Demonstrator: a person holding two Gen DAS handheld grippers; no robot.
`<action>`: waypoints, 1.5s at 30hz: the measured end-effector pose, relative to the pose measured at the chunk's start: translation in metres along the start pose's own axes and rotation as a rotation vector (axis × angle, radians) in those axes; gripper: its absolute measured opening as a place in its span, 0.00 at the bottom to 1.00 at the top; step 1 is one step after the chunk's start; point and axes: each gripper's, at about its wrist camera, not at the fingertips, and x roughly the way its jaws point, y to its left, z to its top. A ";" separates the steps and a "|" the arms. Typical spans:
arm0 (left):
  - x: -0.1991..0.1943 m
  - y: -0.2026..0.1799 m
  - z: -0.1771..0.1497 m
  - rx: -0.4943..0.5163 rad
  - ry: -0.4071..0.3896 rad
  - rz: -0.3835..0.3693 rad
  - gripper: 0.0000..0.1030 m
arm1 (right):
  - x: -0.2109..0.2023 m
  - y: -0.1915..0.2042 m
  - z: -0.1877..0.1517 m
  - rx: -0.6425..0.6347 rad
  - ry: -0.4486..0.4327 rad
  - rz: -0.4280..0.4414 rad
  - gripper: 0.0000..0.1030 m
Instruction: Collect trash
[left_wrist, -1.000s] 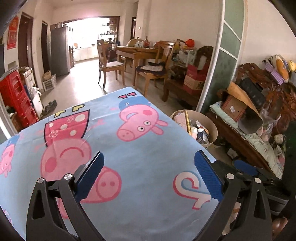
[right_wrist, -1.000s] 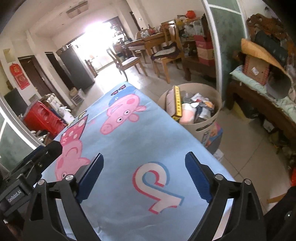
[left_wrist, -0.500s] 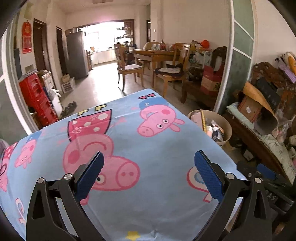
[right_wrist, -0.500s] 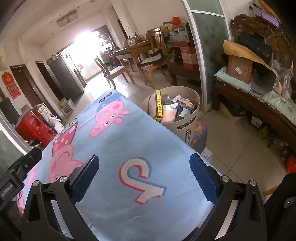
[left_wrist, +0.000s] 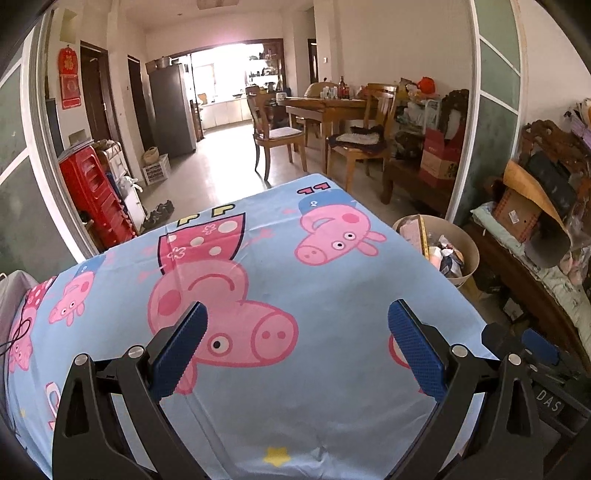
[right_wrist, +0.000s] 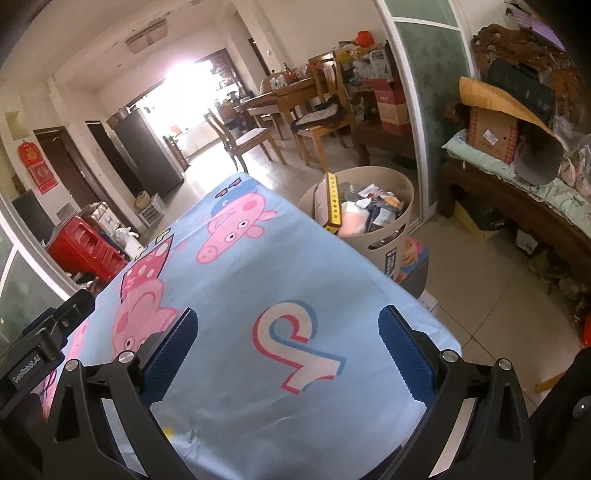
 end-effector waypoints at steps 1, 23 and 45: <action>-0.001 0.000 0.000 -0.001 0.000 0.003 0.94 | -0.001 -0.001 0.000 0.000 -0.006 0.000 0.92; 0.003 0.001 -0.004 -0.003 0.010 0.040 0.94 | 0.007 -0.007 0.015 -0.010 0.058 0.020 0.92; 0.001 -0.002 0.001 -0.014 0.014 0.058 0.94 | -0.001 0.005 0.002 -0.034 0.028 0.035 0.92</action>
